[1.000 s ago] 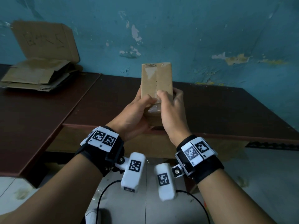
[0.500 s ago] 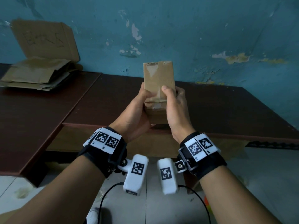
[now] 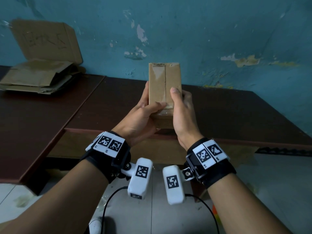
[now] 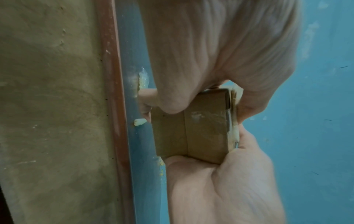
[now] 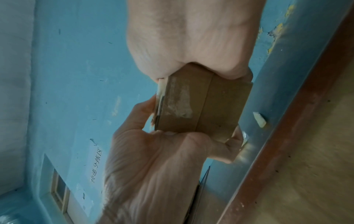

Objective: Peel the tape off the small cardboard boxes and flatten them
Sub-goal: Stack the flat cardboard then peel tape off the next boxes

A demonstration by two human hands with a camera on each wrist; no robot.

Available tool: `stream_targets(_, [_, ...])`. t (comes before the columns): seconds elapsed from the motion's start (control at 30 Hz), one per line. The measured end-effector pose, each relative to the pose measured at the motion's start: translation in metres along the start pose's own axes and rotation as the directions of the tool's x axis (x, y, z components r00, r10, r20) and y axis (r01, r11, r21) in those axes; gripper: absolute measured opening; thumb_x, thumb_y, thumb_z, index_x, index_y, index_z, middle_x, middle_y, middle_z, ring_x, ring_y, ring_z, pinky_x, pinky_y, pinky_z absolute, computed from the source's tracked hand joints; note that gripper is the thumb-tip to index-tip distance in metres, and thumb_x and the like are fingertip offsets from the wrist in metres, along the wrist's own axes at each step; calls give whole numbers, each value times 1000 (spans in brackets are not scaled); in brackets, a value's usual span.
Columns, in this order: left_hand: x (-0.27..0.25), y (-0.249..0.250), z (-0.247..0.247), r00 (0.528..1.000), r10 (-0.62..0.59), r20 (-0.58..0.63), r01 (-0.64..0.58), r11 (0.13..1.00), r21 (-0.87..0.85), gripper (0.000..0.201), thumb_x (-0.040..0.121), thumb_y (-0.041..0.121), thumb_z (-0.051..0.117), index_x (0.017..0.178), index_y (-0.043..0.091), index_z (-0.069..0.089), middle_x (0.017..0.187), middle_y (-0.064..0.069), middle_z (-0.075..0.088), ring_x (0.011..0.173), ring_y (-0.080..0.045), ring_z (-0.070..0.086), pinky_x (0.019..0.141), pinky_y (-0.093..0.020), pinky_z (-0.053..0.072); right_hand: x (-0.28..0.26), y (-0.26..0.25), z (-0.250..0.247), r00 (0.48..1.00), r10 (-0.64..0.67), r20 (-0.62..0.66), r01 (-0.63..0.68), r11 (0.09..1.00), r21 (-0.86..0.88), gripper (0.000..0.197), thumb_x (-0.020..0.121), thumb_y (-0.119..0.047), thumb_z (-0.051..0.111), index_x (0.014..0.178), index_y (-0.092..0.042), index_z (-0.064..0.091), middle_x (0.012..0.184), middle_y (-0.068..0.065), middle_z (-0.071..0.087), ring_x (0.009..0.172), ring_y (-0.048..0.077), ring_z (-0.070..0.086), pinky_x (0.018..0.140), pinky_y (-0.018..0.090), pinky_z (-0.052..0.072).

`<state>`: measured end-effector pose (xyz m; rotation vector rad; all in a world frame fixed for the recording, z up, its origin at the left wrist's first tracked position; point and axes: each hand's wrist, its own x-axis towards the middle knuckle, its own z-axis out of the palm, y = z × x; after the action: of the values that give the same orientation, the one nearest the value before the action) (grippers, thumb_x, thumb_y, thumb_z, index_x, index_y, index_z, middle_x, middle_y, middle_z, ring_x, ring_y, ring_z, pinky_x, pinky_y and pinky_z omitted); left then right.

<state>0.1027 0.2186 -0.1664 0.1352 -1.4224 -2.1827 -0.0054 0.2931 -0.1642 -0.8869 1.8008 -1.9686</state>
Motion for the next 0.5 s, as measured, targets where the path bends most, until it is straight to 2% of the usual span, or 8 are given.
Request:
stream_targets(0.1, [0,-1,-1,1000,4,31,-5,1000,18,73,101,-3,52,163,32,38,133,-10,69,116,-30,70,94,-50,60,-1,-1,-1,1000,10,-1,-10,1000,15,40,111,-50,53,136,-19,52,140,9,63,125,20,67,107,41,57])
stream_targets(0.23, [-2,1,-1,999,3,36,-4,999,31,79,96,-2,57,163,34,37,138,-14,65,120,-34,67,97,-53,57,-2,-2,-2,1000,23,-5,-23,1000,13,39,115,-43,52,141,-14,51,138,8,64,123,18,67,102,35,56])
stream_targets(0.4, [-2,1,0,999,11,40,-13,999,47,84,93,-2,58,164,38,34,138,-15,66,118,-31,69,92,-45,62,-1,-2,-4,1000,24,1,-24,999,26,43,115,-43,52,147,-13,51,137,5,65,120,12,67,92,25,54])
stream_targets(0.5, [-4,0,7,1000,20,22,-21,998,58,80,94,4,60,162,38,36,139,-17,65,119,-32,67,90,-45,61,0,-4,-4,1000,18,-9,-17,996,90,53,110,-49,57,147,-12,52,135,6,69,121,17,71,100,33,58])
